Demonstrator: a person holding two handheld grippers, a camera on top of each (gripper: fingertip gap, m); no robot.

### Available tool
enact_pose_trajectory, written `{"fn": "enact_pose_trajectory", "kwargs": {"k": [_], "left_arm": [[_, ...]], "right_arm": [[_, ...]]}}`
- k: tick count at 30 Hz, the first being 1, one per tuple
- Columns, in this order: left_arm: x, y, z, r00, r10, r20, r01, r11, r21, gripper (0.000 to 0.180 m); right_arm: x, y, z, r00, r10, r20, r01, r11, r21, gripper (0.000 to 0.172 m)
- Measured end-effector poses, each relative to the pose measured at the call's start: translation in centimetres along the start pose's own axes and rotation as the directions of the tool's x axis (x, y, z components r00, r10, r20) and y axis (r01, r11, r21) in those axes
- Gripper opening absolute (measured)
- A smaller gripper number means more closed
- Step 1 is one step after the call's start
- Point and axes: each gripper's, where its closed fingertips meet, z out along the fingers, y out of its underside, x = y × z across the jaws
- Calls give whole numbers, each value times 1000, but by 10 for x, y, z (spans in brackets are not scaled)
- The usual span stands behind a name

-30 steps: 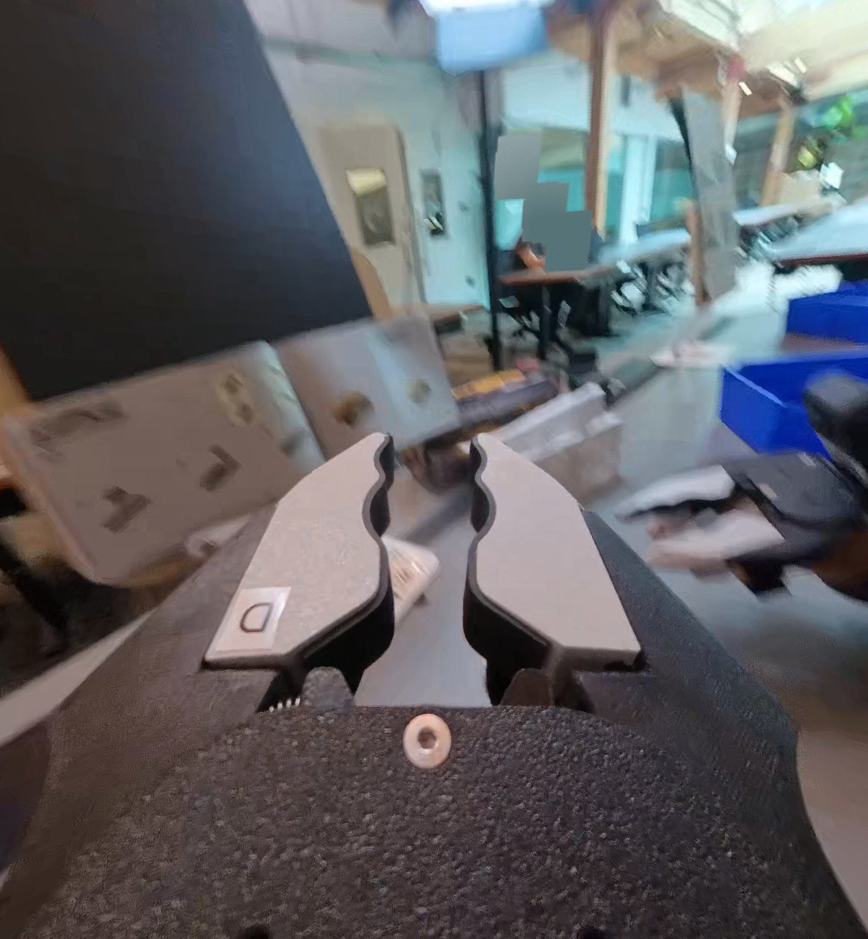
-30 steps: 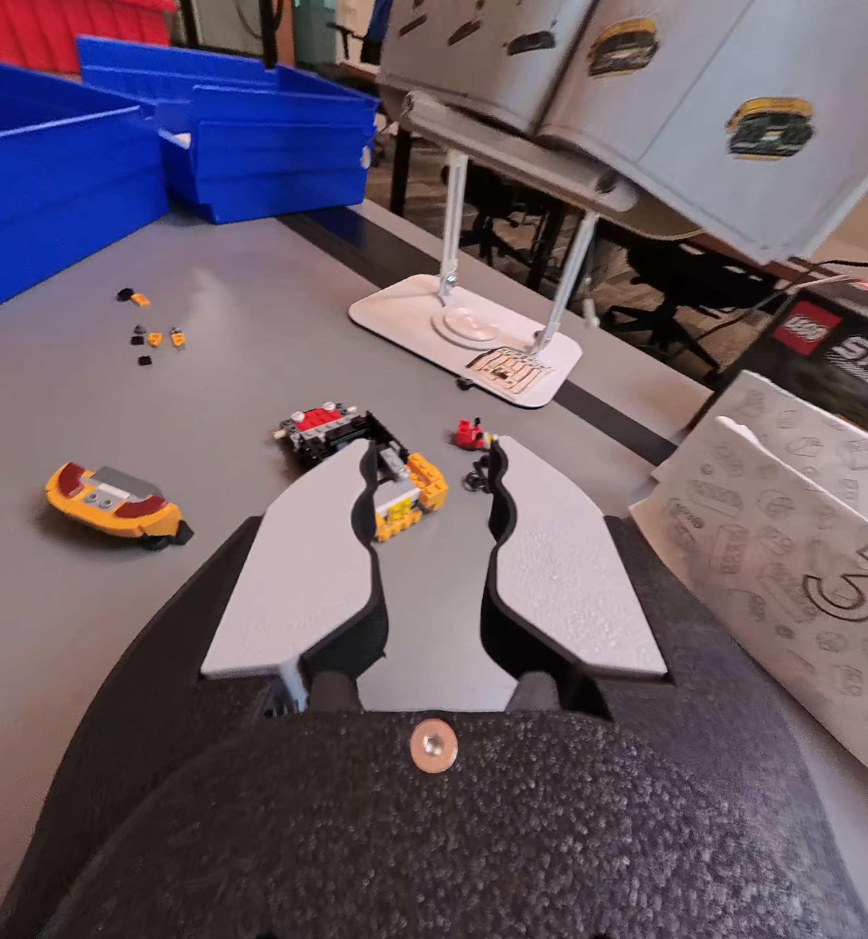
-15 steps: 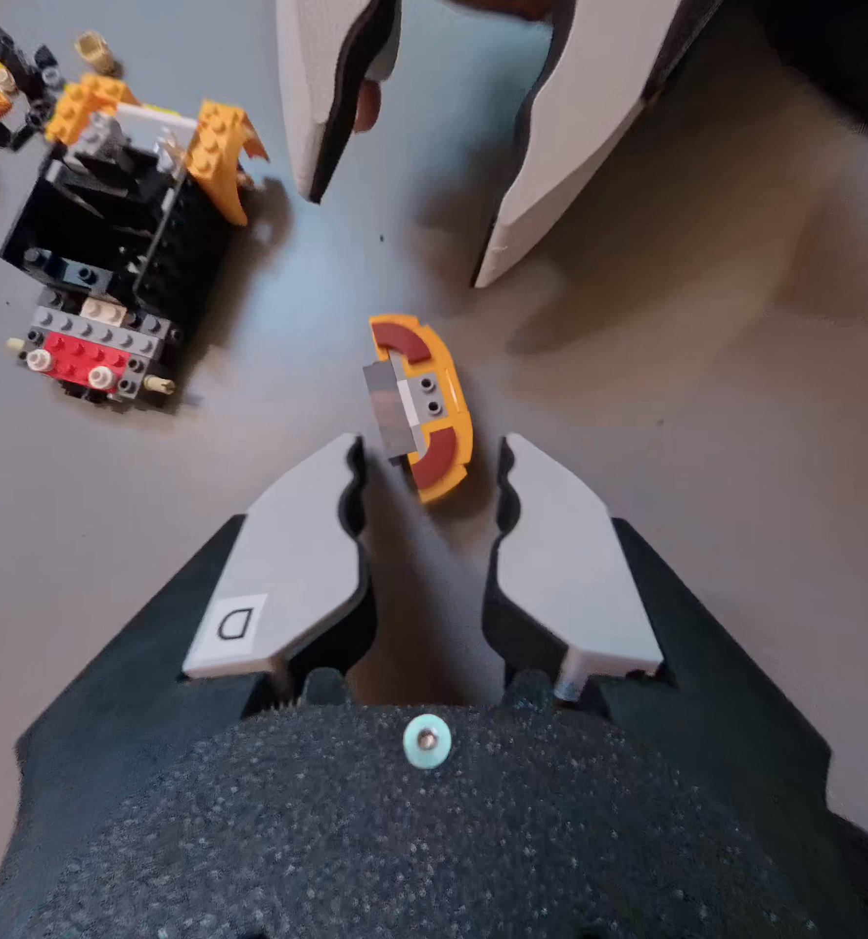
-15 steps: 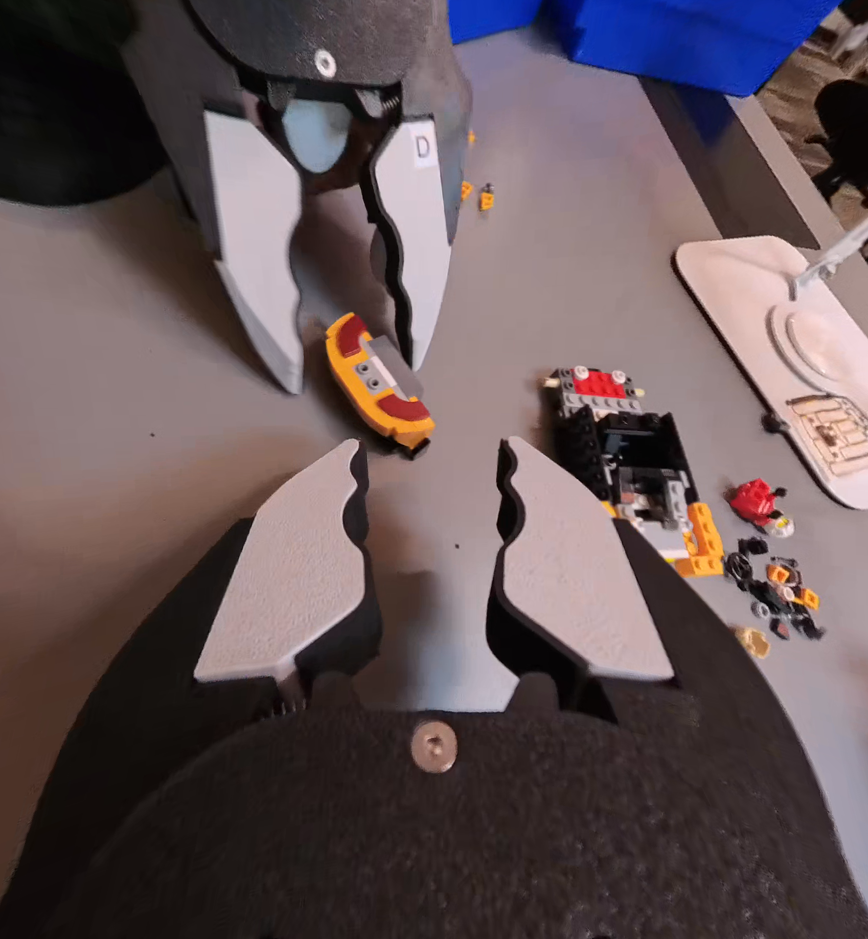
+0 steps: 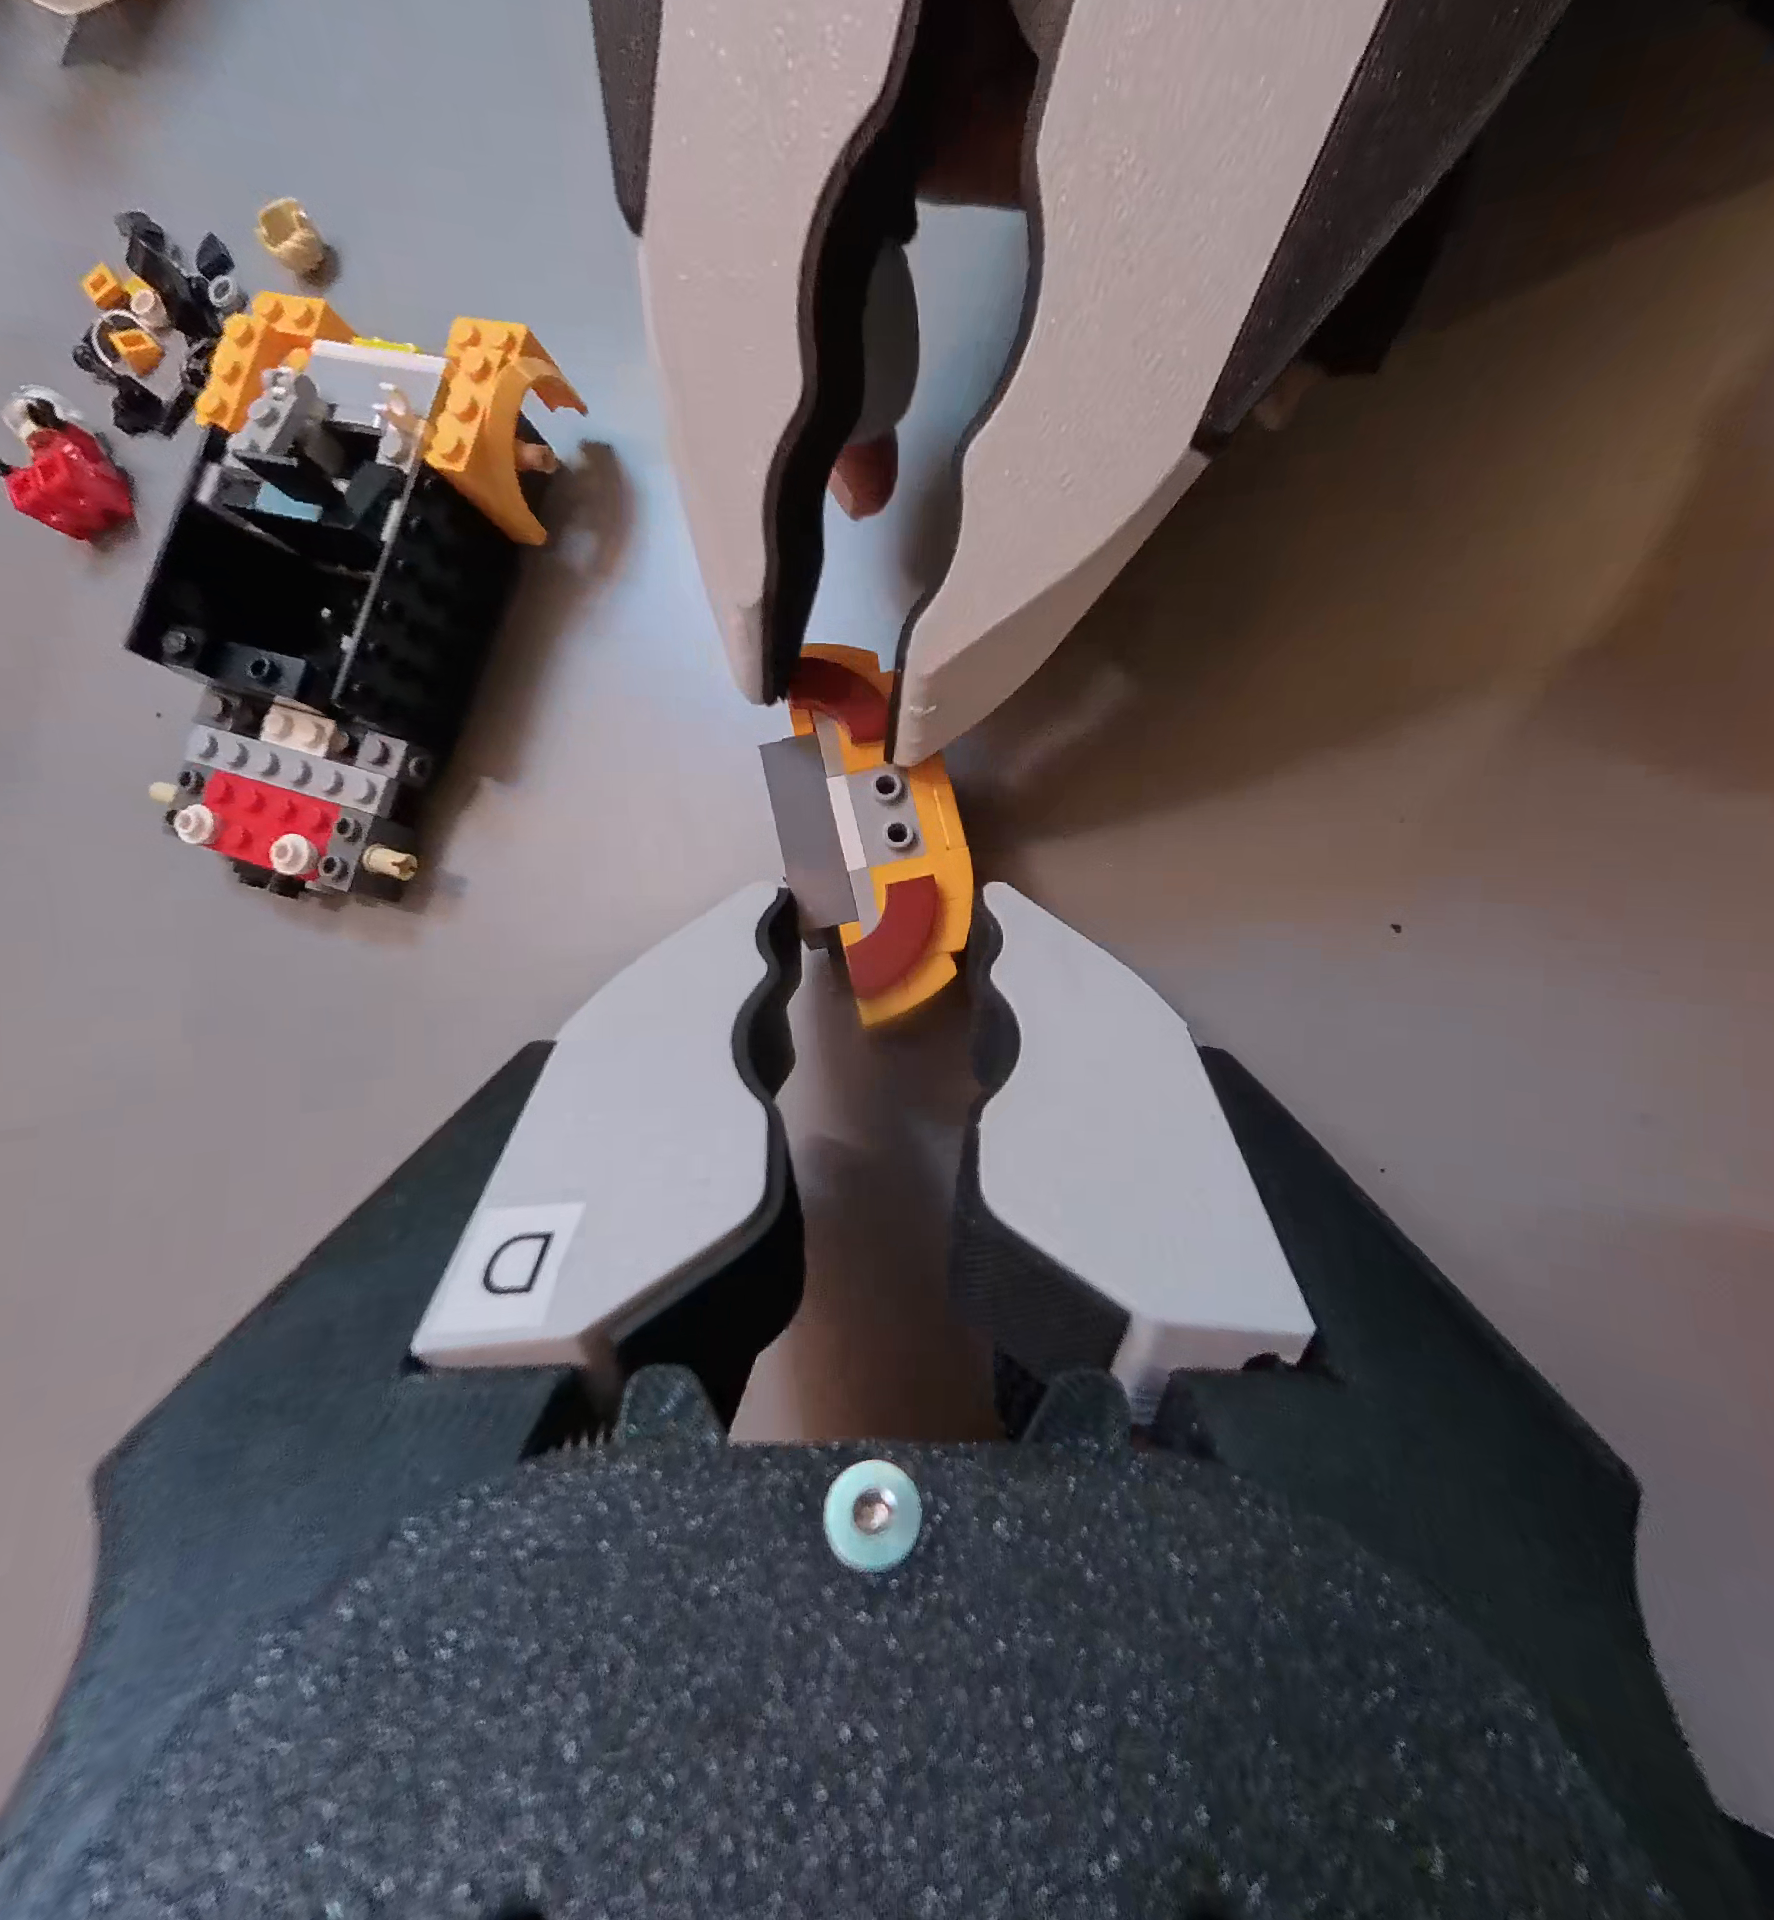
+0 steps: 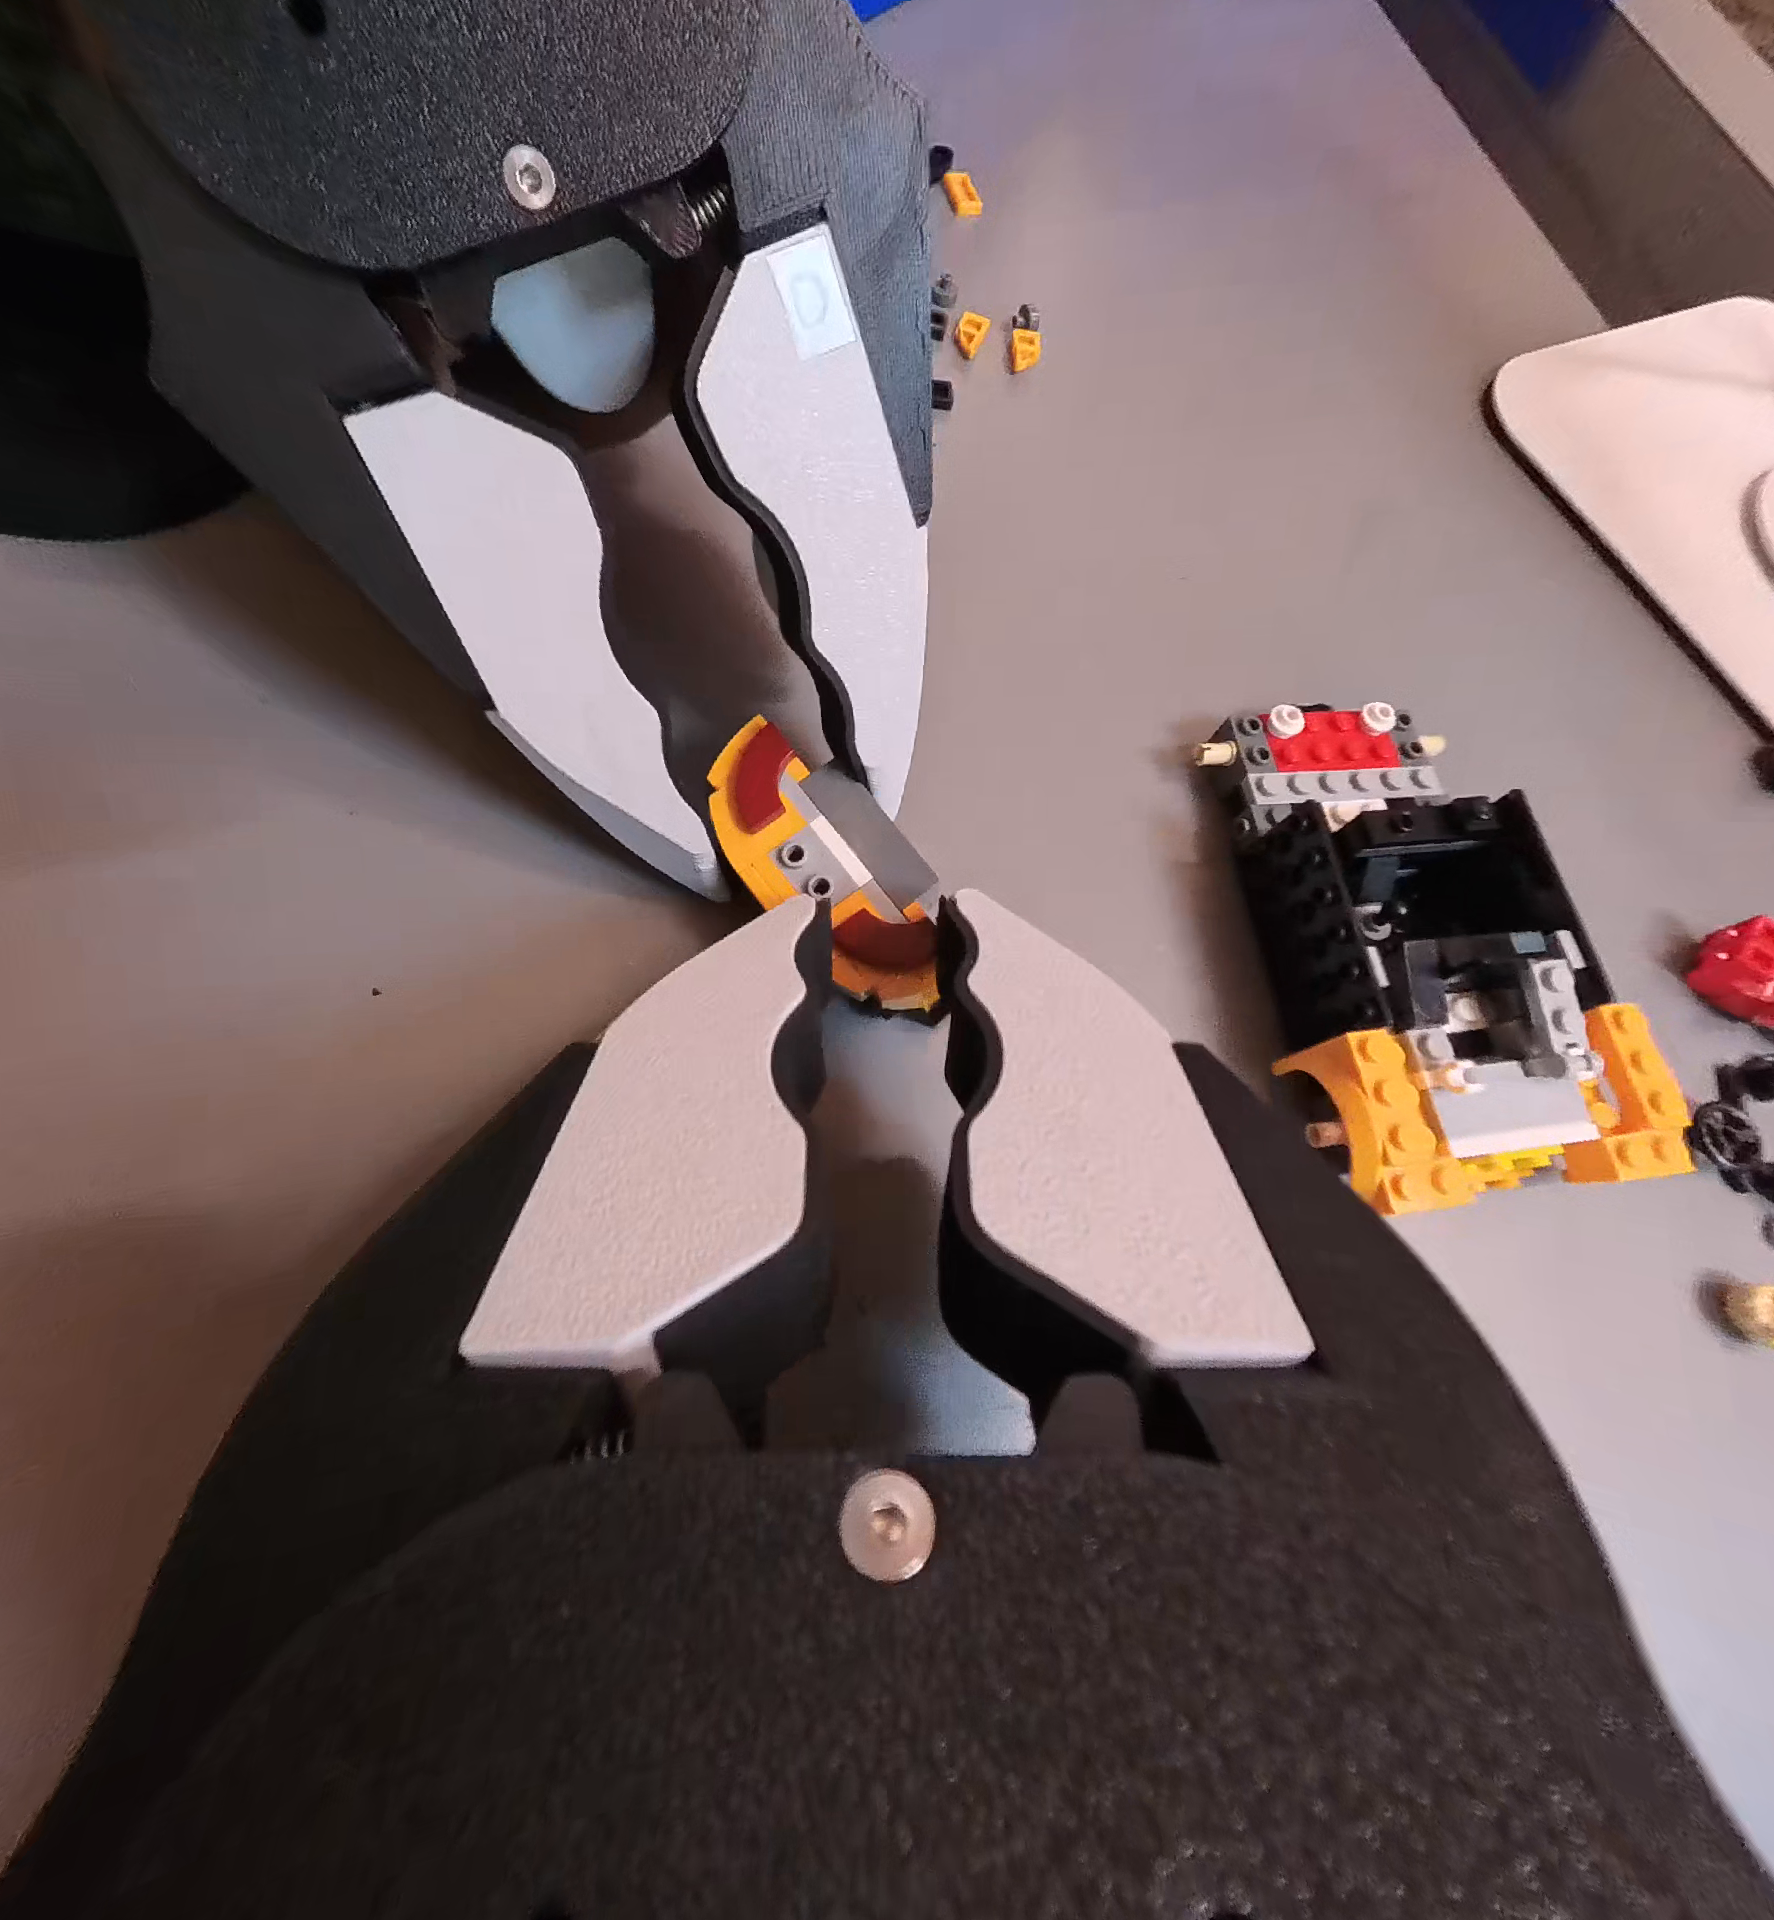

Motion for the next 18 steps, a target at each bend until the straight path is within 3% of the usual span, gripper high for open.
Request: {"fn": "enact_pose_trajectory", "kwargs": {"k": [4, 8, 11, 18], "left_arm": [[2, 0, 1, 997, -62, -54, 64, 998, 29, 30], [2, -5, 4, 996, -68, -62, 73, 995, 68, 46], [0, -6, 7, 997, -64, -45, 68, 994, 83, 32], [1, -6, 7, 993, -98, -63, 102, 993, 62, 32]], "right_arm": [[0, 1, 0, 998, 59, 30, -59, 998, 7, 19], [1, 0, 1, 995, 92, 43, -93, 995, 20, 19], [1, 0, 0, 995, 89, 45, -90, 996, 18, 20], [1, 1, 0, 992, 110, 56, -111, 994, 16, 20]]}}
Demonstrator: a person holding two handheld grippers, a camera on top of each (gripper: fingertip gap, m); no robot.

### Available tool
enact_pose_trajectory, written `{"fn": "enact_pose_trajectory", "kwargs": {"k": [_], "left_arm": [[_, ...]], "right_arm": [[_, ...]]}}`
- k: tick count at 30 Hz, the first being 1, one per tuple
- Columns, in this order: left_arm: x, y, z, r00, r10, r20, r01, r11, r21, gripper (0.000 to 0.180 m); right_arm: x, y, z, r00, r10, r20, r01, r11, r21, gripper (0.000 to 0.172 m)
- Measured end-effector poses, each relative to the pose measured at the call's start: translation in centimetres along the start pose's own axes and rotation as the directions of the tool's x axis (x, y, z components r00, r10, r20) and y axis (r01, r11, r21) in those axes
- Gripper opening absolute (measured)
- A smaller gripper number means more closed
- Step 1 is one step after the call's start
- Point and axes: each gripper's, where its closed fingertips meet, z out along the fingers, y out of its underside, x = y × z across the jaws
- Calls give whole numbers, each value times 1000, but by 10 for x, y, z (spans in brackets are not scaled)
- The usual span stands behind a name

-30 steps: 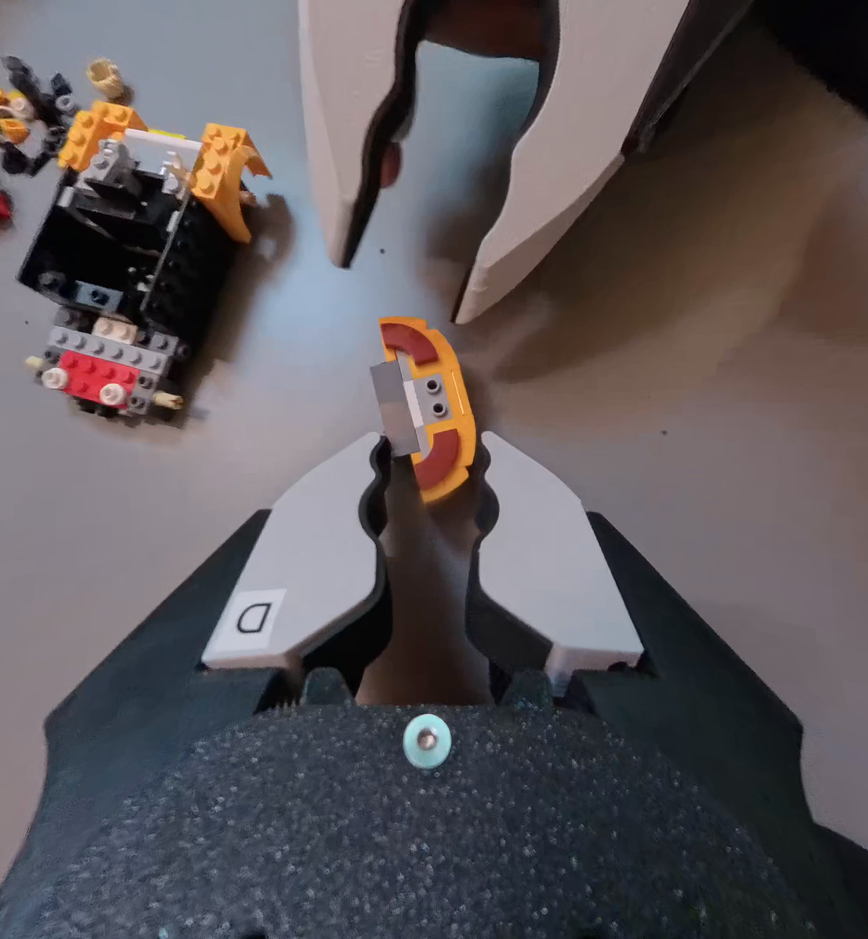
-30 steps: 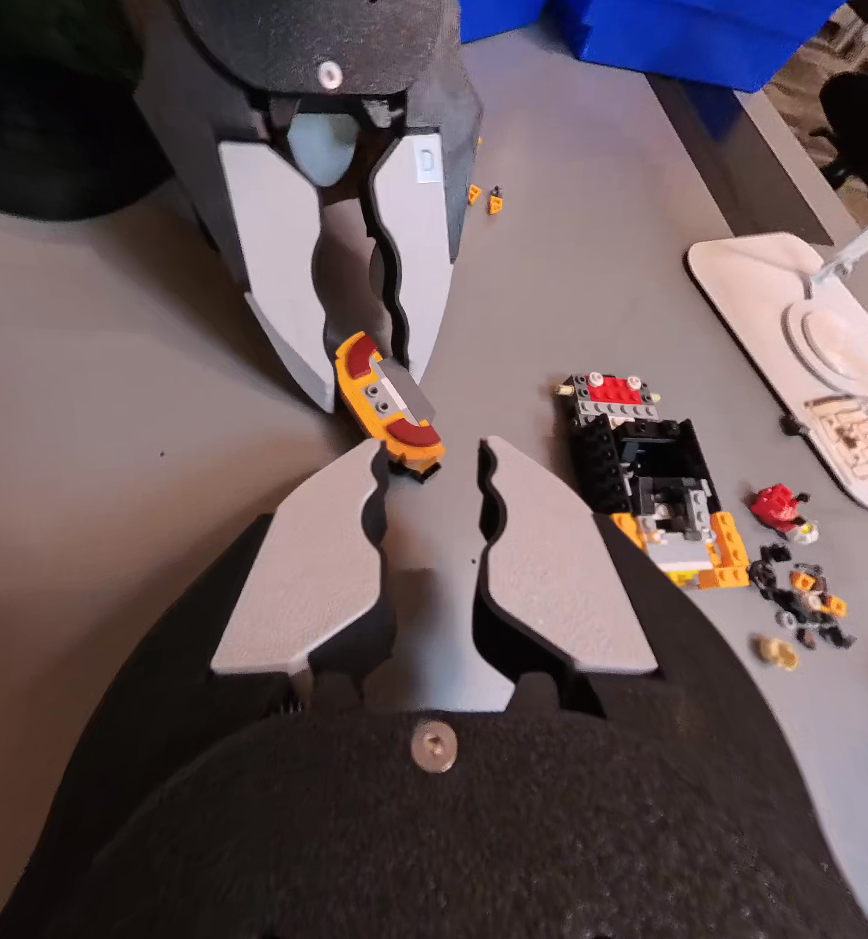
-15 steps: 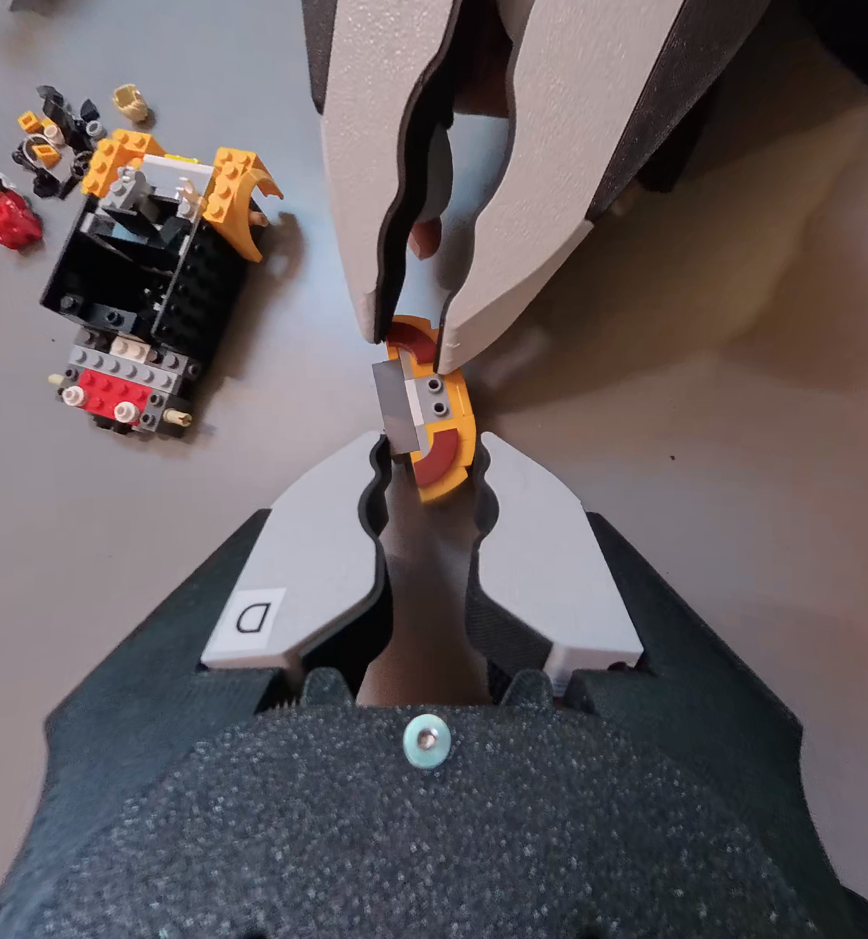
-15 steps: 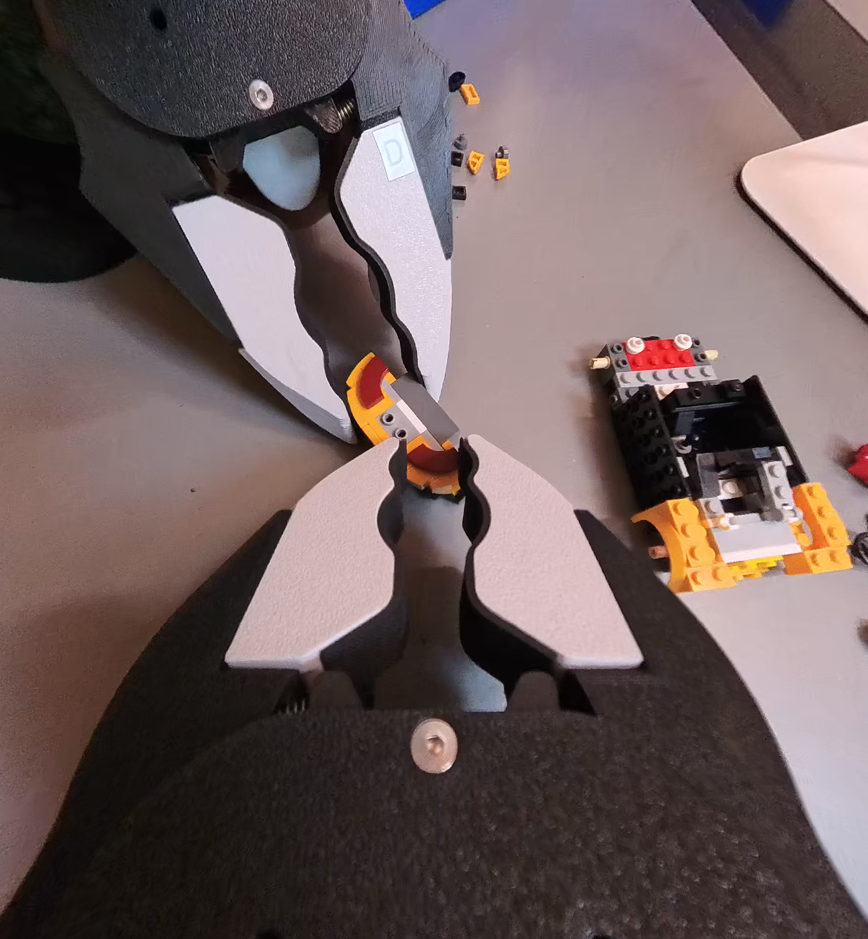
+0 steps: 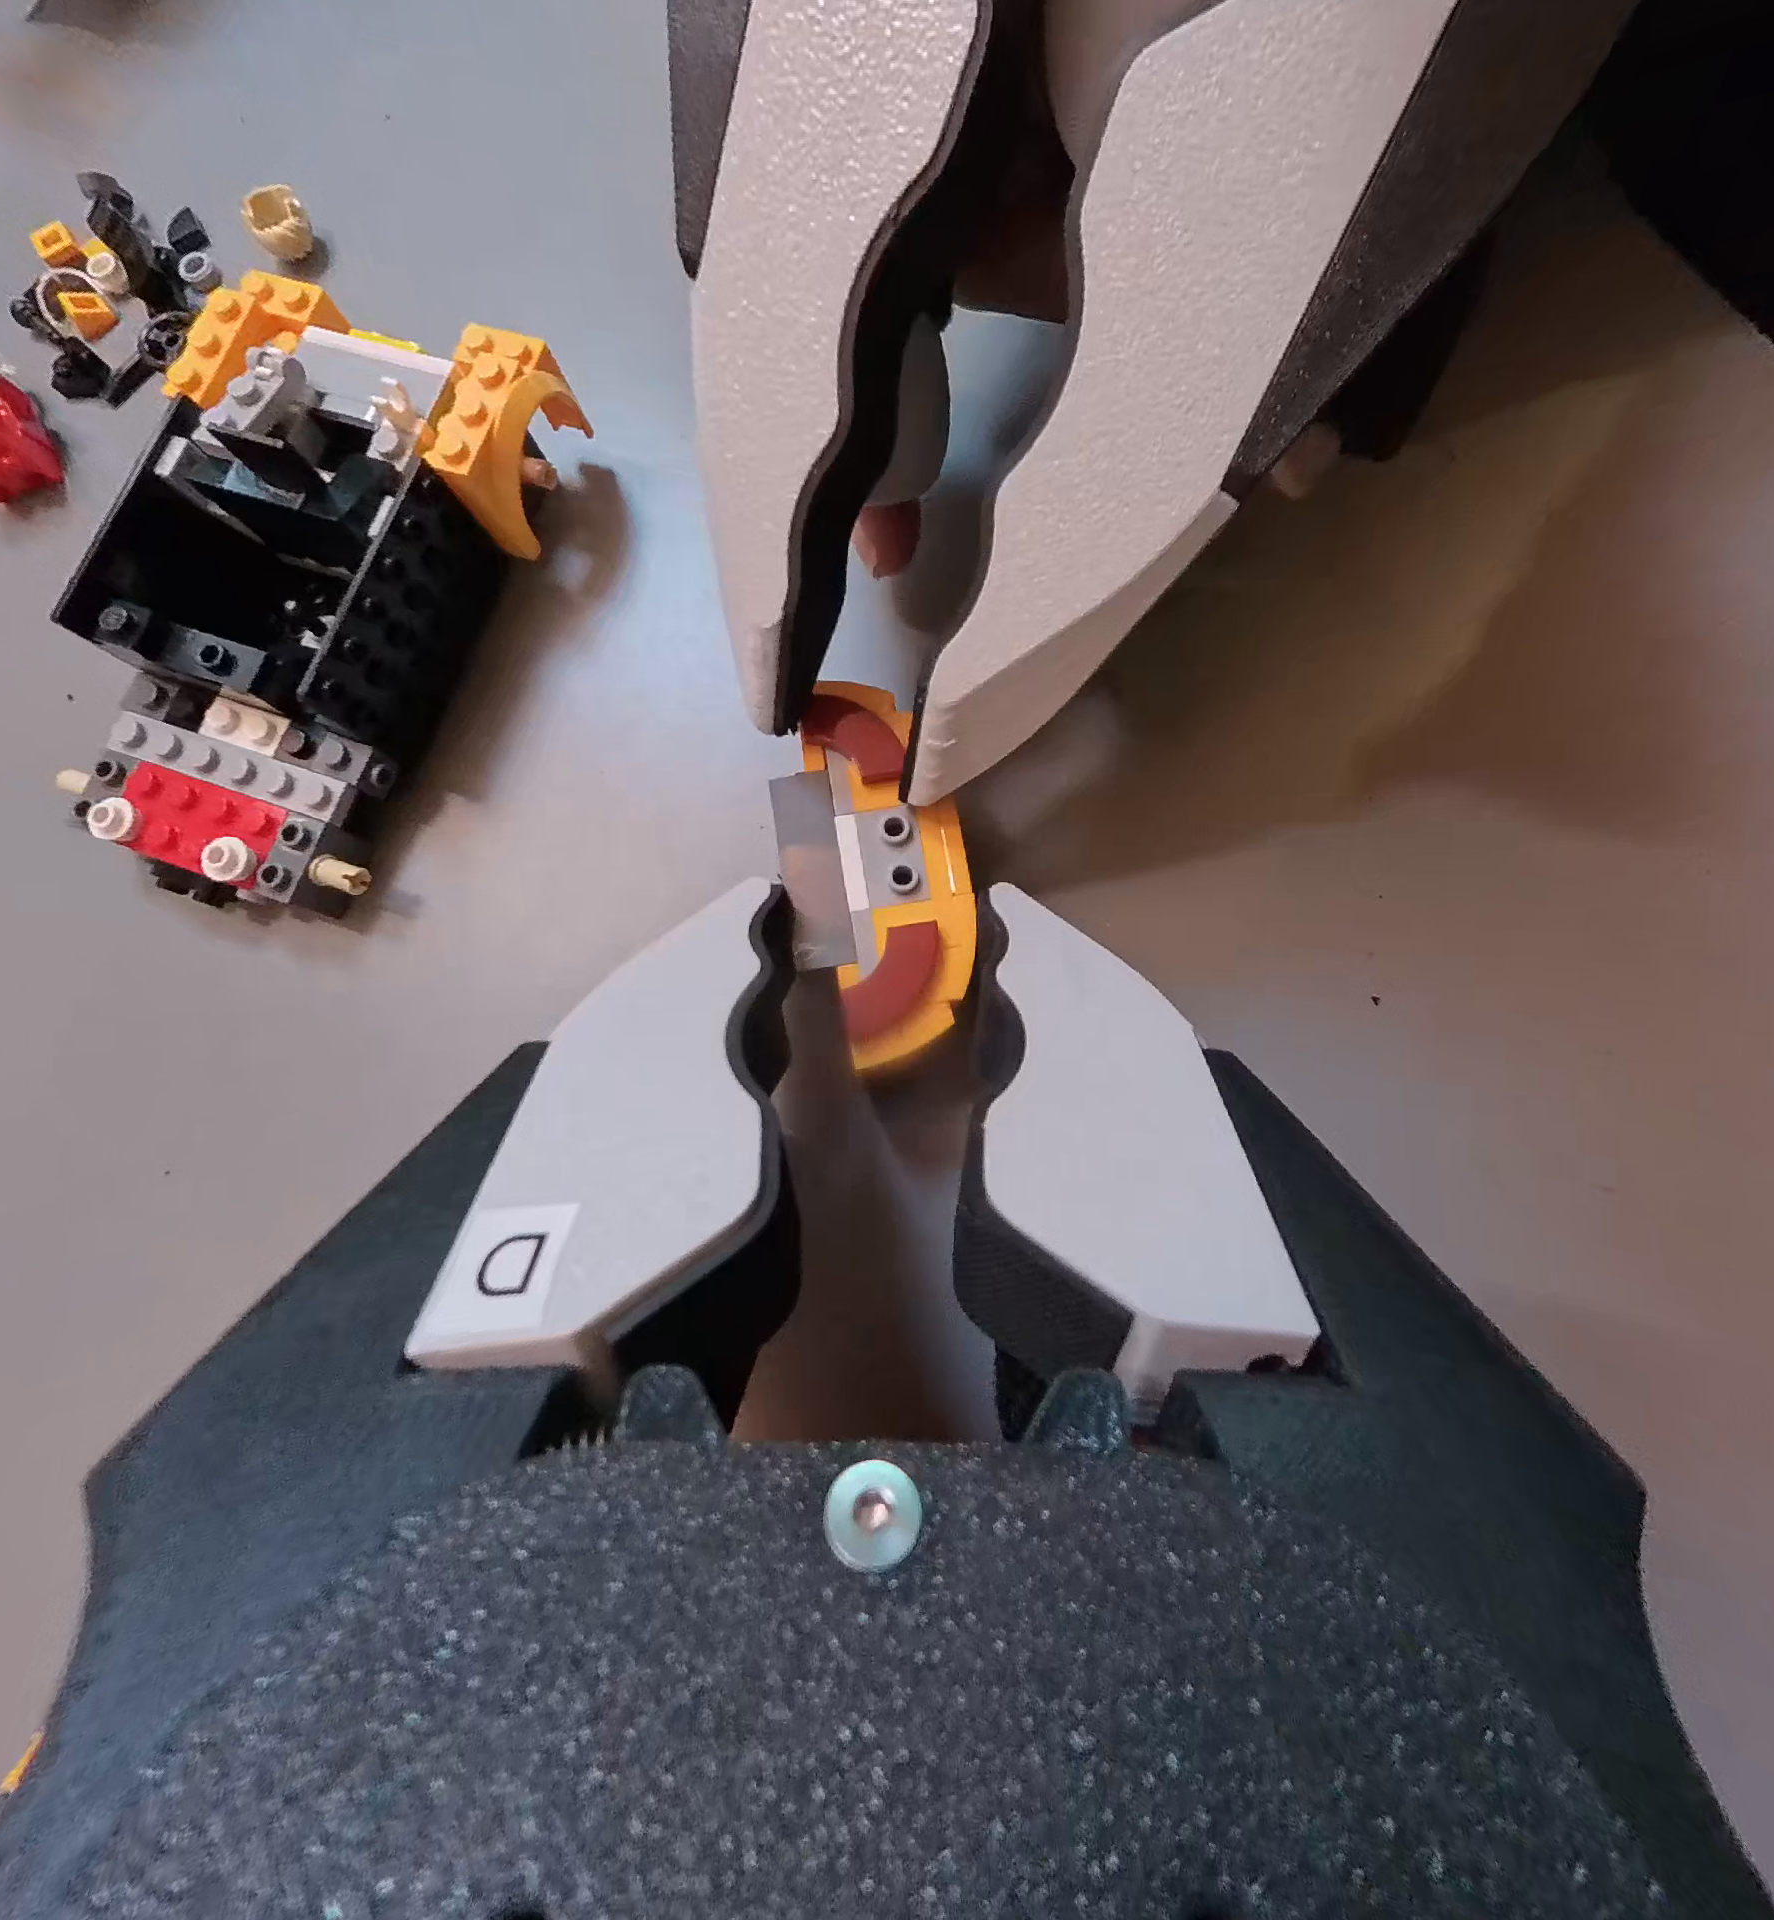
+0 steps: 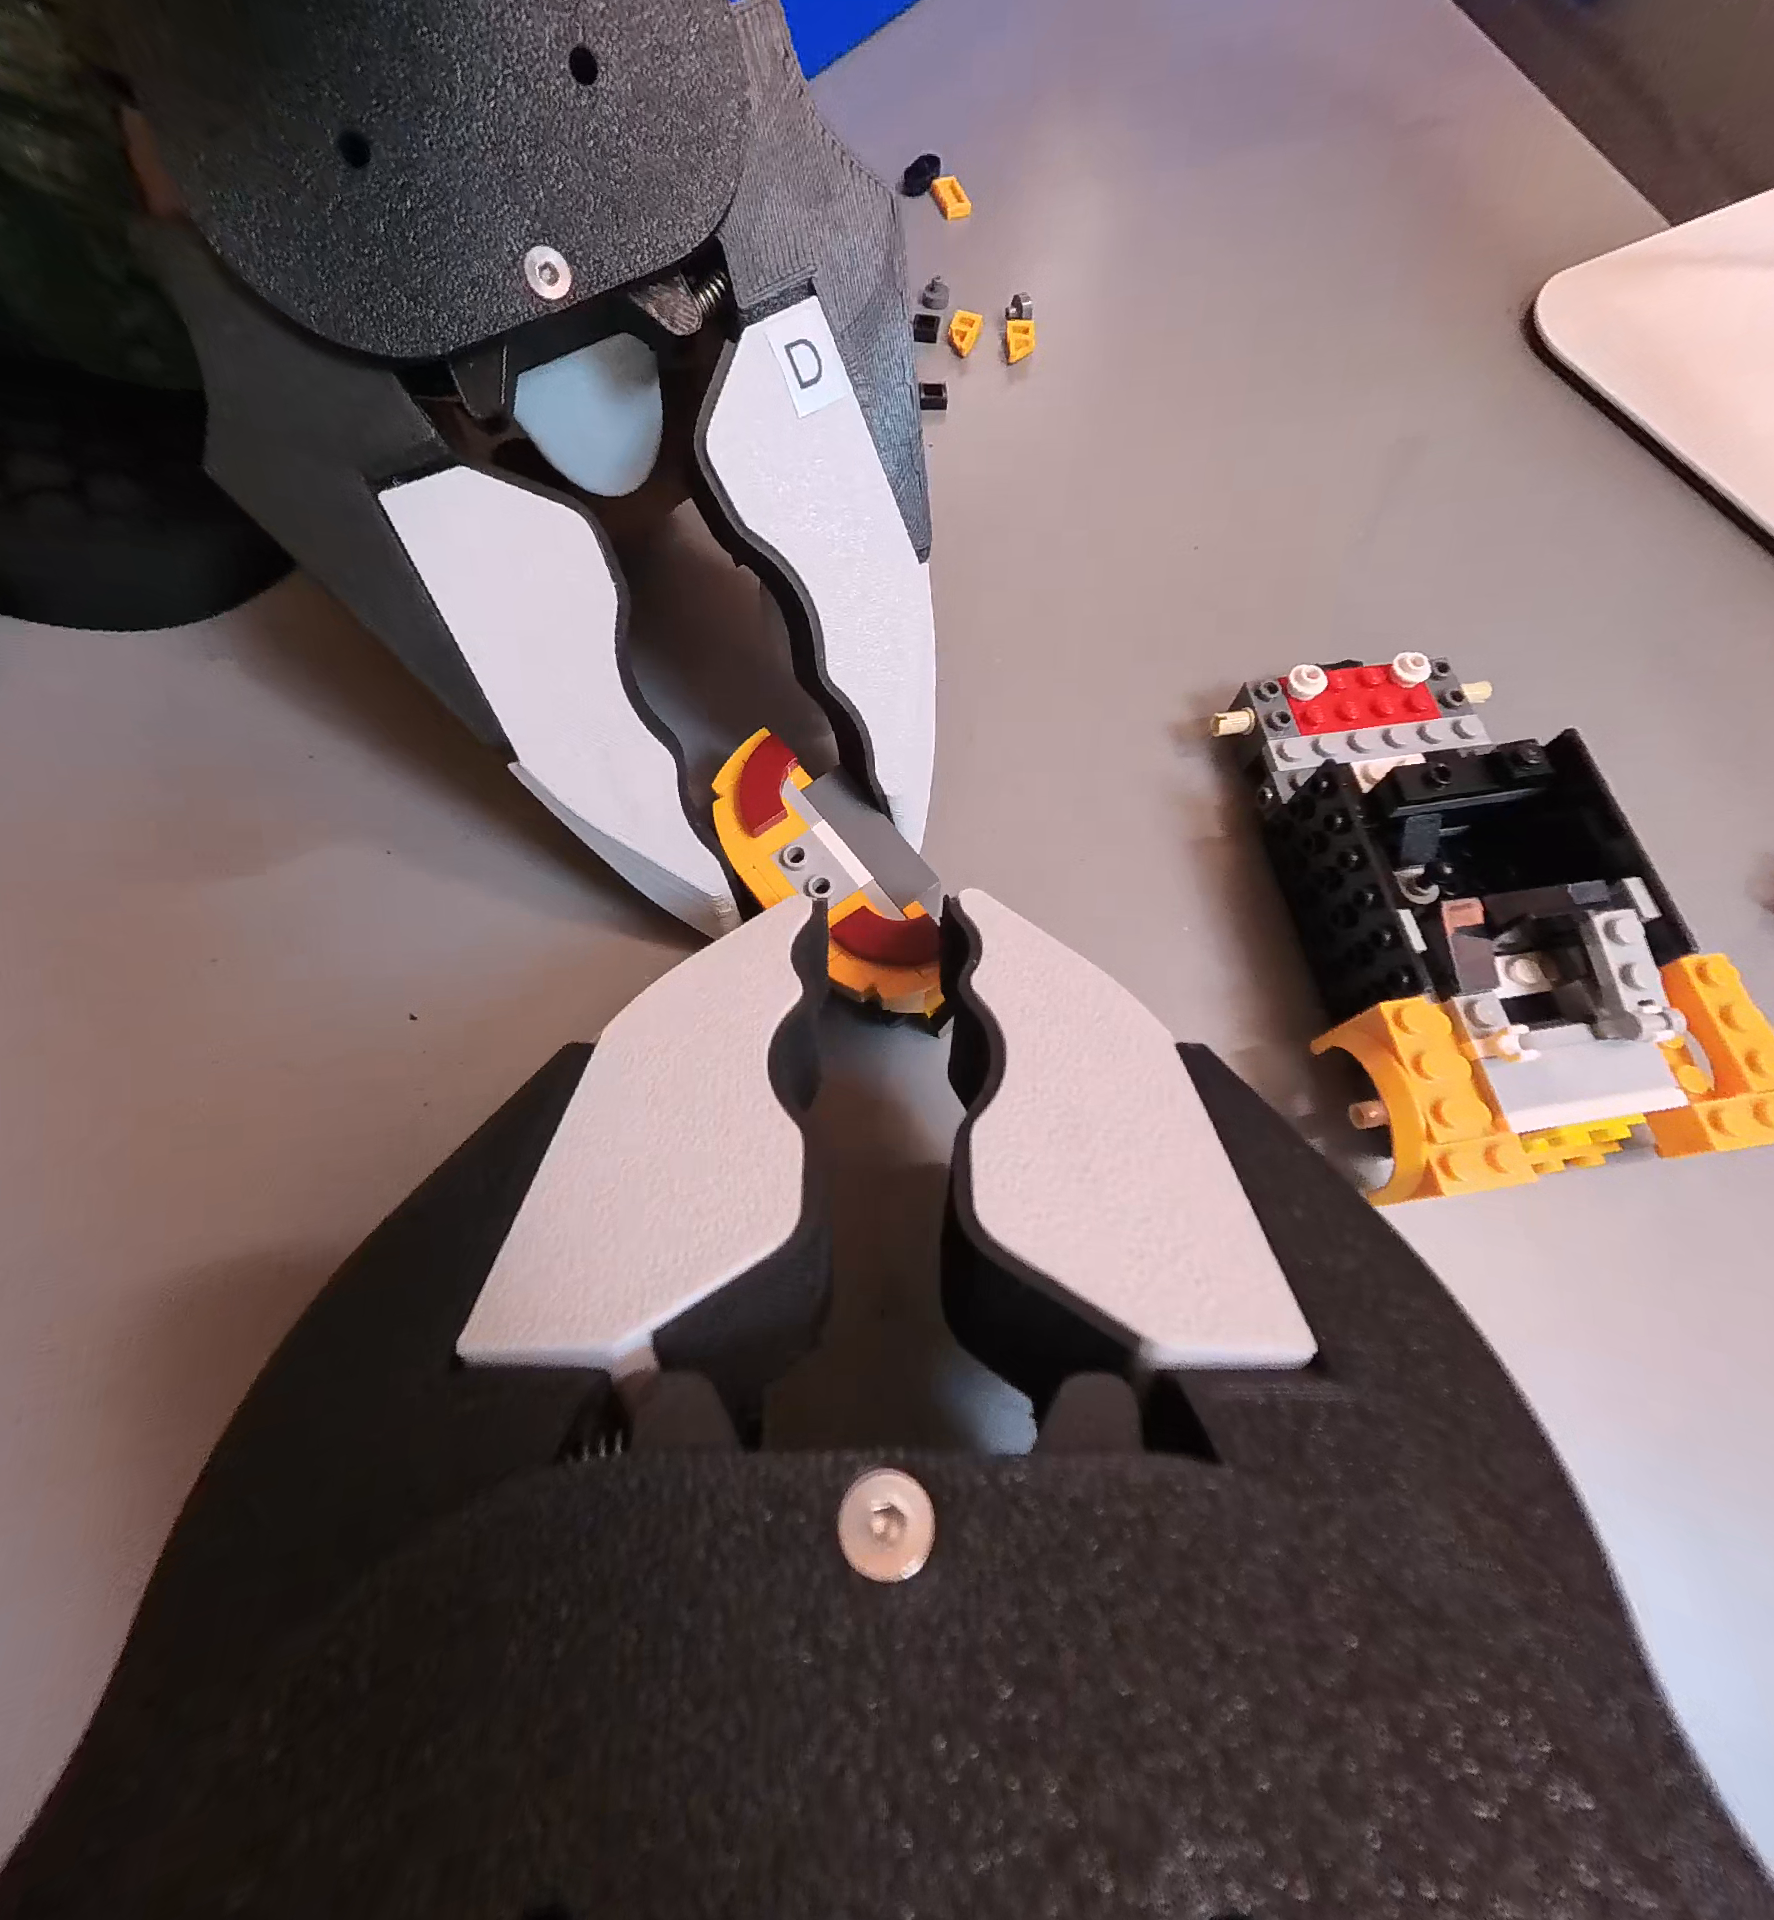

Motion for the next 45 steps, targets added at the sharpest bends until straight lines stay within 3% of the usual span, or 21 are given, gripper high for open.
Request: {"fn": "enact_pose_trajectory", "kwargs": {"k": [6, 10, 18, 20, 24, 26, 29, 31, 32, 35, 37, 45], "left_arm": [[0, 0, 0, 1000, -4, 1, 4, 1000, -5, 32], [2, 1, -1, 1000, 3, -3, -3, 1000, -5, 32], [3, 1, -1, 1000, -16, -14, 16, 1000, -9, 32], [4, 1, -1, 998, -53, -30, 53, 999, -15, 32], [3, 1, -2, 980, -180, -80, 178, 984, -24, 32], [7, 4, -5, 987, -135, -86, 132, 991, -36, 32], [9, 4, -5, 992, -99, -79, 97, 995, -32, 32], [8, 4, -5, 994, -81, -70, 79, 996, -28, 32], [9, 3, -4, 995, -71, -72, 69, 997, -27, 32], [11, 3, -4, 997, -3, -80, 2, 1000, -17, 32], [14, 4, -5, 994, 57, -94, -58, 998, -11, 32], [30, 8, -10, 919, 257, -298, -264, 964, 17, 32]], "right_arm": [[0, 0, 0, 1000, 1, 10, -1, 1000, 7, 21], [4, 2, -2, 1000, 15, 4, -15, 1000, 4, 35], [-2, 3, -2, 999, 11, 51, -11, 1000, 0, 21], [-2, 3, -2, 999, -7, 41, 8, 1000, -7, 20], [-25, -7, 1, 992, -77, 99, 73, 996, 43, 0], [-20, -8, 0, 984, -179, 24, 178, 983, 46, 0], [-12, -23, -19, 994, -86, 60, 76, 985, 152, 0], [-2, -14, -22, 996, -85, 24, 81, 990, 111, 3], [-1, -8, -19, 996, -82, 24, 80, 993, 90, 13], [-9, 5, -9, 992, -100, 81, 97, 995, 34, 24], [-15, 4, -8, 982, -142, 128, 137, 989, 46, 14], [-38, 10, -13, 868, -349, 353, 392, 918, -56, 10]]}}
